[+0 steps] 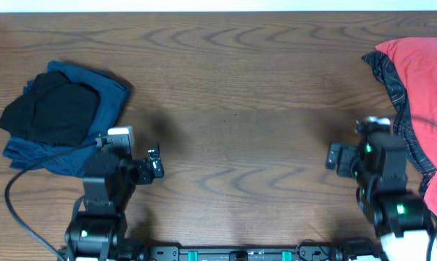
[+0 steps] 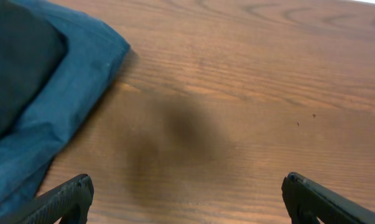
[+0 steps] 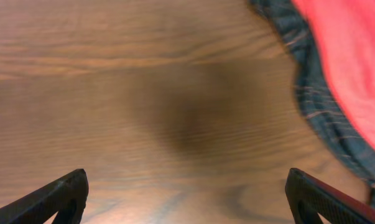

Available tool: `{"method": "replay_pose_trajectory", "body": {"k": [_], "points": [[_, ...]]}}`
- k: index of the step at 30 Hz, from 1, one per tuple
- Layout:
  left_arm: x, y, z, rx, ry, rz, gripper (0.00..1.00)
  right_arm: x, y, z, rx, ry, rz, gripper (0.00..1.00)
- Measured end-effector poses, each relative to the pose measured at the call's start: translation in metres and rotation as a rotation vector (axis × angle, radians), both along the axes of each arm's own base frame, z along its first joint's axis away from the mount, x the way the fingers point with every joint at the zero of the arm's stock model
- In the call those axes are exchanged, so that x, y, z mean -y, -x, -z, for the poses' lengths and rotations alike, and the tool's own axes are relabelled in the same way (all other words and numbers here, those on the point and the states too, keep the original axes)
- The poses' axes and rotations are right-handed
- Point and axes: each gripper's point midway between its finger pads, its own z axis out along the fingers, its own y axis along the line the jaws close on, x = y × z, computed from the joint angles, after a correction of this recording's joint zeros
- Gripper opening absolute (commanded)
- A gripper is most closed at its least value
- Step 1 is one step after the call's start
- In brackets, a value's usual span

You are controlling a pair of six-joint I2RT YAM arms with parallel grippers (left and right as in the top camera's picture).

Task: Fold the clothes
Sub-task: 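Reach the right gripper to the orange shirt pile and grasp its edge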

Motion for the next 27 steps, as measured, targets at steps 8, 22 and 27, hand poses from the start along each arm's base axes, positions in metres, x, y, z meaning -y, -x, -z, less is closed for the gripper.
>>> {"method": "replay_pose_trajectory", "body": {"k": [8, 22, 27], "points": [[0.004, -0.003, 0.01, -0.068, 0.009, 0.016, 0.98, 0.03, -0.001, 0.029, -0.168, -0.007, 0.255, 0.99], [0.004, -0.002, 0.011, -0.074, 0.01, 0.019, 0.98, 0.192, 0.088, 0.099, -0.358, 0.066, 1.269, 0.87], [0.004, -0.002, 0.011, -0.074, 0.01, 0.019, 0.98, 0.218, 0.109, 0.125, -0.39, 0.017, 1.42, 0.8]]}}
